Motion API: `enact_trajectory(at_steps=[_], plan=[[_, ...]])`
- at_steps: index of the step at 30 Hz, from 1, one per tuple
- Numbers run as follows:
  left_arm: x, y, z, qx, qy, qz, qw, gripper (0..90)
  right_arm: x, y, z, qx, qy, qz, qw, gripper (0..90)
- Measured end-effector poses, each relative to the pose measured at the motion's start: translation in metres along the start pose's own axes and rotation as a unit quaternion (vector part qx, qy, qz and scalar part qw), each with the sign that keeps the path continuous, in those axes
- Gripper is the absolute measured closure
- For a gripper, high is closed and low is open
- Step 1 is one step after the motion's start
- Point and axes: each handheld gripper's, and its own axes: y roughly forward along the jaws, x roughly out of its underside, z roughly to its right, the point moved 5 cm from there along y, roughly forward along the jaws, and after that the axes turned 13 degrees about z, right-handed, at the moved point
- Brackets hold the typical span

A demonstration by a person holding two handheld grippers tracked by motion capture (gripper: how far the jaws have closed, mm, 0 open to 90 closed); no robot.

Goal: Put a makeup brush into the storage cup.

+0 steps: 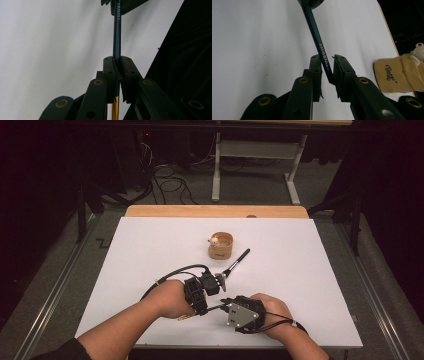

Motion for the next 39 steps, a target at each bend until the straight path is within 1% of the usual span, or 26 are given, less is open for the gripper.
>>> enact_trajectory(at_steps=[1,5,7,8,10,11,13,15,16,17,18,19,22,24,25,27,28,30,32,33,35,36,38,39], plan=[[0.0,0.0,0.0,0.0,0.0,0.001,1.0,82.9,0.0,0.0,-0.001,0.0,0.005,-0.002,1.0,78.7],[0.0,-0.001,-0.001,0.0,-0.003,0.006,1.0,82.7,0.001,0.001,-0.001,0.0,-0.003,-0.005,1.0,79.6],[0.0,-0.002,-0.002,0.001,-0.001,0.005,1.0,82.5,0.001,0.0,-0.001,0.001,-0.003,-0.005,1.0,80.0],[0.0,-0.002,-0.002,-0.001,-0.005,0.008,1.0,82.2,0.001,0.0,-0.001,0.001,-0.003,-0.005,1.0,80.4],[0.0,-0.002,-0.003,-0.003,-0.006,0.009,0.9999,81.1,0.001,0.0,-0.002,-0.001,-0.007,-0.005,1.0,81.4],[0.0,-0.002,-0.004,-0.003,-0.006,0.01,0.9999,79.6,0.001,0.0,-0.003,-0.003,-0.005,-0.006,1.0,82.1],[0.0,-0.003,-0.005,-0.011,-0.008,0.012,0.9998,75.3,0.0,0.0,-0.002,-0.004,-0.012,-0.005,0.9999,84.2],[0.0,-0.004,-0.006,-0.012,-0.008,0.016,0.9998,72.8,0.0,0.0,-0.004,-0.01,-0.015,-0.006,0.9998,86.0],[0.0,-0.004,-0.006,-0.011,-0.009,0.017,0.9997,72.0,0.001,0.0,-0.005,-0.012,-0.012,-0.008,0.9998,86.5],[0.0,-0.004,-0.006,-0.01,-0.008,0.016,0.9998,71.4,0.001,0.001,-0.004,-0.015,-0.02,-0.005,0.9997,86.7],[0.0,-0.004,-0.006,-0.01,-0.008,0.017,0.9998,70.2,0.001,0.0,-0.004,-0.015,-0.022,-0.004,0.9996,86.7],[0.0,-0.004,-0.006,-0.01,-0.008,0.016,0.9998,68.3,0.0,0.0,-0.005,-0.014,-0.015,-0.005,0.9998,86.9],[0.0,-0.004,-0.006,-0.008,-0.009,0.016,0.9998,65.5,0.0,0.0,-0.005,-0.015,-0.021,-0.001,0.9997,87.0],[0.0,-0.003,-0.006,-0.01,-0.01,0.015,0.9998,61.5,0.001,0.0,-0.005,-0.015,-0.02,-0.003,0.9997,87.0],[0.0,-0.003,-0.006,-0.012,-0.01,0.016,0.9998,60.2,0.001,-0.001,-0.004,-0.015,-0.022,-0.002,0.9996,87.0],[0.0,-0.003,-0.007,-0.015,-0.009,0.016,0.9997,58.1,0.001,-0.001,-0.004,-0.015,-0.019,-0.003,0.9997,87.0],[0.0,-0.003,-0.007,-0.017,-0.009,0.017,0.9997,56.6,0.001,-0.001,-0.003,-0.015,-0.026,-0.001,0.9995,87.0],[0.0,-0.003,-0.008,-0.023,-0.009,0.019,0.9995,53.2,0.002,-0.001,-0.003,-0.015,-0.024,-0.003,0.9996,87.0],[0.001,-0.003,-0.009,-0.028,-0.012,0.022,0.9993,49.1,0.002,-0.002,-0.004,-0.013,-0.013,-0.008,0.9998,87.0],[0.001,-0.003,-0.01,-0.031,-0.014,0.022,0.9992,47.1,0.002,-0.002,-0.003,-0.014,-0.018,-0.005,0.9997,87.0],[0.002,-0.004,-0.012,-0.037,-0.019,0.023,0.9989,42.7,0.003,-0.002,-0.002,-0.01,-0.015,-0.007,0.9998,87.0],[0.002,-0.003,-0.013,-0.041,-0.025,0.028,0.9984,40.3,0.004,-0.003,-0.003,-0.009,-0.009,-0.009,0.9999,87.0],[0.003,-0.004,-0.014,-0.048,-0.03,0.032,0.9979,34.7,0.006,-0.004,-0.002,-0.011,-0.012,-0.012,0.9998,87.0],[0.003,-0.005,-0.015,-0.051,-0.031,0.034,0.9976,32.8,0.007,-0.004,-0.002,-0.011,-0.005,-0.014,0.9998,87.0]])
